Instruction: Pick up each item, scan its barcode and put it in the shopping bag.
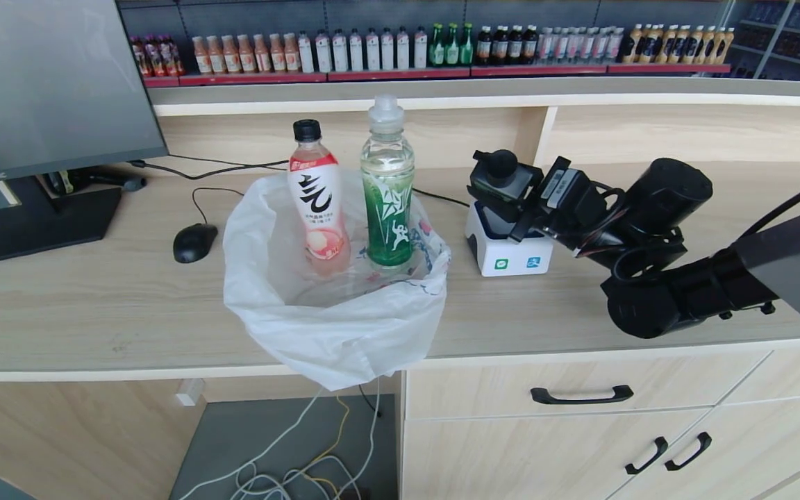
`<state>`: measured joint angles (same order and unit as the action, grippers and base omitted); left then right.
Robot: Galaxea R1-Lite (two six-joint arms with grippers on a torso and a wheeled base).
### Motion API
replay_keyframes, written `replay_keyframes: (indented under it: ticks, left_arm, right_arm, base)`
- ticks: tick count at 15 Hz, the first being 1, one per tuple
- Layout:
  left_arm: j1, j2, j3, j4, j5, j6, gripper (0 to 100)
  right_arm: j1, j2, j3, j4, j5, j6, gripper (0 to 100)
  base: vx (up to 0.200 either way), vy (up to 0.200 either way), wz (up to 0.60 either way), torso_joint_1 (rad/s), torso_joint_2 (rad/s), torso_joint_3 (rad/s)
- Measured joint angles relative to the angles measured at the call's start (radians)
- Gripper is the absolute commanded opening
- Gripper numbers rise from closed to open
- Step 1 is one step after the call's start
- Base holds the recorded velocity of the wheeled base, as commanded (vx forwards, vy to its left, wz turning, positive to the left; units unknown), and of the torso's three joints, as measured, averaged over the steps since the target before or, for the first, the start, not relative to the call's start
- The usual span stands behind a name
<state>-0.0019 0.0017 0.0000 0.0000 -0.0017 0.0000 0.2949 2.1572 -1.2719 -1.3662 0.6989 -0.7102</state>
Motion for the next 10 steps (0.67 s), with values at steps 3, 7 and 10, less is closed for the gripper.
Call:
replay_keyframes:
  ticks: [3,7,10]
  left_arm:
    - [0.0,0.0,0.0,0.0,0.0,0.0,100]
    - [0.0,0.0,0.0,0.0,0.0,0.0,100]
    - [0.0,0.0,0.0,0.0,0.0,0.0,100]
  right_arm:
    - [-0.003,0.001,-0.001,-0.003,-0.001,0.001,0]
    - [-0.006,0.001,-0.001,-0.003,0.0,0.002,0]
    - [-0.006,0.001,-0.001,-0.003,-0.001,0.002,0]
  base:
    - [0.0,0.0,0.0,0.0,0.0,0.0]
    - [0.0,0.0,0.0,0.0,0.0,0.0]
    - [0.0,0.0,0.0,0.0,0.0,0.0]
